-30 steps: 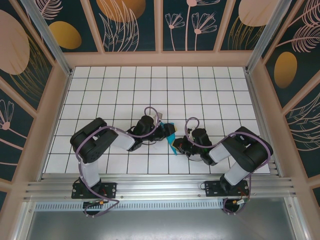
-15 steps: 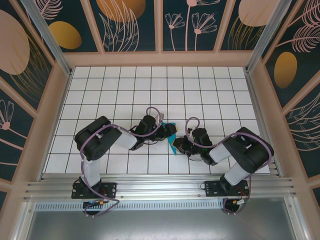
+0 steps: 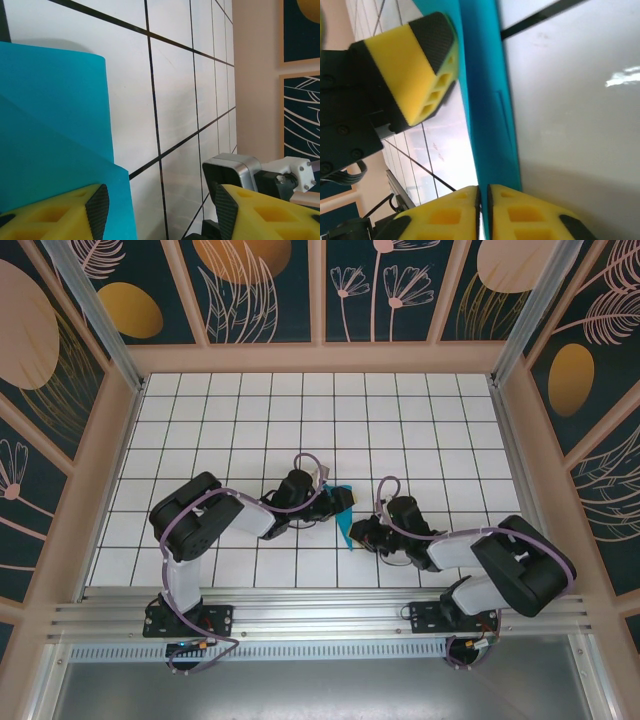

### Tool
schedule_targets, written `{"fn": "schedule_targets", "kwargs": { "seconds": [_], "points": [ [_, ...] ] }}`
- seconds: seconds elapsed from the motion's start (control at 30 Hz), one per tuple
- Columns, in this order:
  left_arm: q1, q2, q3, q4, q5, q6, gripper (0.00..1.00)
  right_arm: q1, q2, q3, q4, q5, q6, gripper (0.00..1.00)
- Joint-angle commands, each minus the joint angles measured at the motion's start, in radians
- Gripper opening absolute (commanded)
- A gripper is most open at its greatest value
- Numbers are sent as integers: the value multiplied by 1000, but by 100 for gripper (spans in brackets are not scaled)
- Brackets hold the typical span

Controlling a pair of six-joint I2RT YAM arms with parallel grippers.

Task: Fold a paper plane with a square sheet of paper (pick it up from the middle)
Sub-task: Fold the wing for the fifth time at the center of the table.

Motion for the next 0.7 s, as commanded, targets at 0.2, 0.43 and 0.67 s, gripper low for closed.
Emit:
{"fn": "schedule_targets", "kwargs": {
  "seconds": [0.2, 0.43, 0.67],
  "points": [
    [-4, 36, 12, -81, -13, 38, 61, -5, 86, 29, -81, -53, -56, 6],
    [-5, 30, 7, -84, -13, 38, 61, -5, 28, 43, -189, -17, -81, 9],
    [-5, 30, 12, -95, -10, 43, 61, -2, -33, 47, -229, -59, -98, 16]
  ]
}}
